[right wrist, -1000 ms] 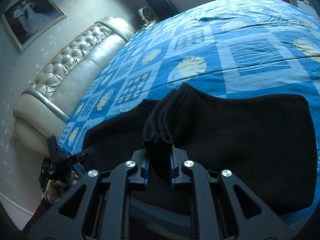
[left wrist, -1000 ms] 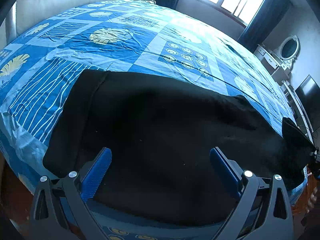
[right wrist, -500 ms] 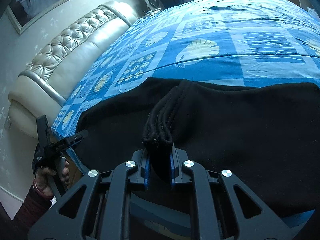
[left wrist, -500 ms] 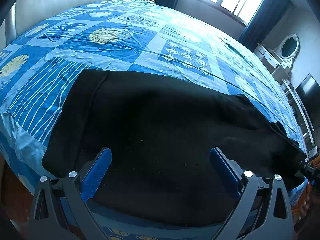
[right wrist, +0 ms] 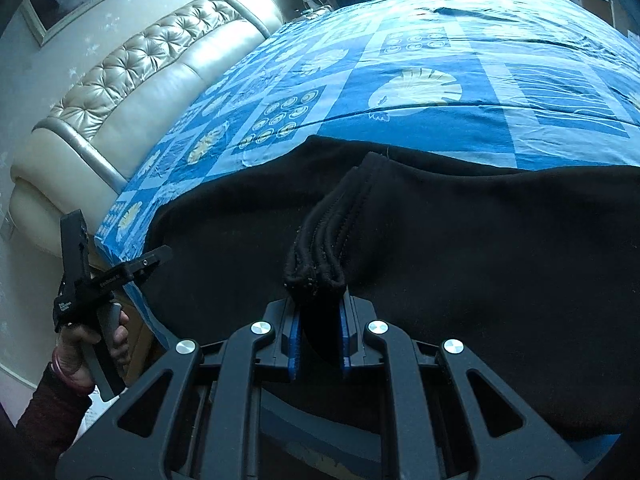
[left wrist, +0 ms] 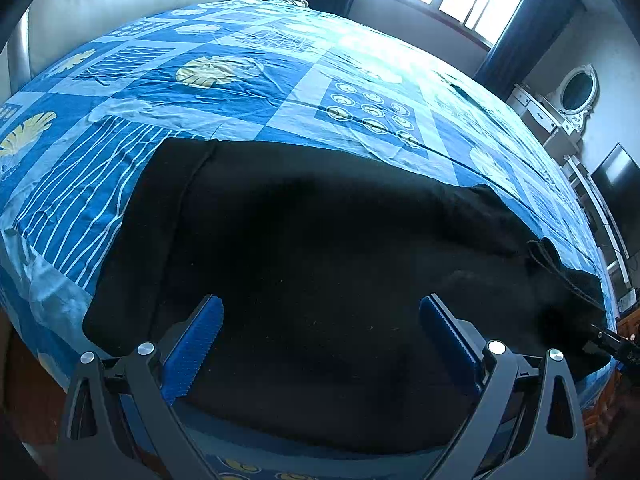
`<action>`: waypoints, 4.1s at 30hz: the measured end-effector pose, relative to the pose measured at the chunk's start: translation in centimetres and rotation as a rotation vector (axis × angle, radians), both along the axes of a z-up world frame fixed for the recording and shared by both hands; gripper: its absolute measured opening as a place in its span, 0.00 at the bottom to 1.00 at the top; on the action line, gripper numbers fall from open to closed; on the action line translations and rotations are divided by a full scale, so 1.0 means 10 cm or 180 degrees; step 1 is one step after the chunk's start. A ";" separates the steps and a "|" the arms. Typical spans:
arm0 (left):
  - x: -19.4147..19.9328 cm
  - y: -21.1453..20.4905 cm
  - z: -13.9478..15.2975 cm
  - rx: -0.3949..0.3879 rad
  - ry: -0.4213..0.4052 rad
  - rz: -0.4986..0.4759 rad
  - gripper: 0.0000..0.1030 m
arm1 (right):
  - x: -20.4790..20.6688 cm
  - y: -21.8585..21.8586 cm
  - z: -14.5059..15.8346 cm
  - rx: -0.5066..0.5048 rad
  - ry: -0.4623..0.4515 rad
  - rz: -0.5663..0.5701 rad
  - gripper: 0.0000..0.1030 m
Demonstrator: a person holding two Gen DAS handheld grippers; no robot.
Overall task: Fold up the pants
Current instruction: 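Smooth the folded pants with the right gripper, then open it, then grasp the side edge of the black pants with the left gripper, then lift the held edge with the left gripper and fold it over the pants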
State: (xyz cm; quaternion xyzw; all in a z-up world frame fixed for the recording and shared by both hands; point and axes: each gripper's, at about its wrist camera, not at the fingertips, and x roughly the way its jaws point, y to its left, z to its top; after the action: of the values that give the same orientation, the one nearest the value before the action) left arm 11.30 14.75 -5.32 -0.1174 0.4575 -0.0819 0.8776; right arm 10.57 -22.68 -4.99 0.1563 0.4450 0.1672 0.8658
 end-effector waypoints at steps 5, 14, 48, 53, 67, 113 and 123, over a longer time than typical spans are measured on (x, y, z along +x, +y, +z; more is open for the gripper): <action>0.00 0.00 0.00 0.0008 0.0000 -0.0004 0.95 | 0.01 0.08 -0.06 -0.0151 0.0028 0.0040 0.14; -0.01 -0.01 0.00 0.0010 -0.0002 -0.0008 0.95 | -0.02 0.14 -0.18 -0.0188 0.0077 0.0058 0.20; 0.01 0.73 0.13 -0.0667 -0.0077 0.0280 0.95 | -0.56 0.09 0.17 0.0232 -0.0460 0.0150 0.65; 0.03 1.21 0.05 -0.1162 0.0050 0.0514 0.95 | -0.66 -0.04 0.05 0.0302 -0.0393 0.0068 0.65; 0.10 1.57 -0.23 -0.1897 0.0099 0.0167 0.95 | -0.69 -0.02 -0.25 0.0371 -0.0188 0.0025 0.66; 0.14 1.12 0.49 -0.1861 0.0101 -0.0317 0.13 | -0.77 -0.13 -0.33 0.0721 -0.0237 -0.0135 0.75; 0.07 0.38 1.10 -0.1734 -0.0171 -0.0596 0.09 | -0.85 -0.17 -0.33 0.0802 -0.0258 -0.0126 0.75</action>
State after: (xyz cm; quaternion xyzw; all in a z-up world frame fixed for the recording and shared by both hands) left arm 11.97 18.60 5.67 -0.3039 0.4042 -0.2855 0.8141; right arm 2.03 -24.37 -8.32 0.2657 0.3819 0.2109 0.8597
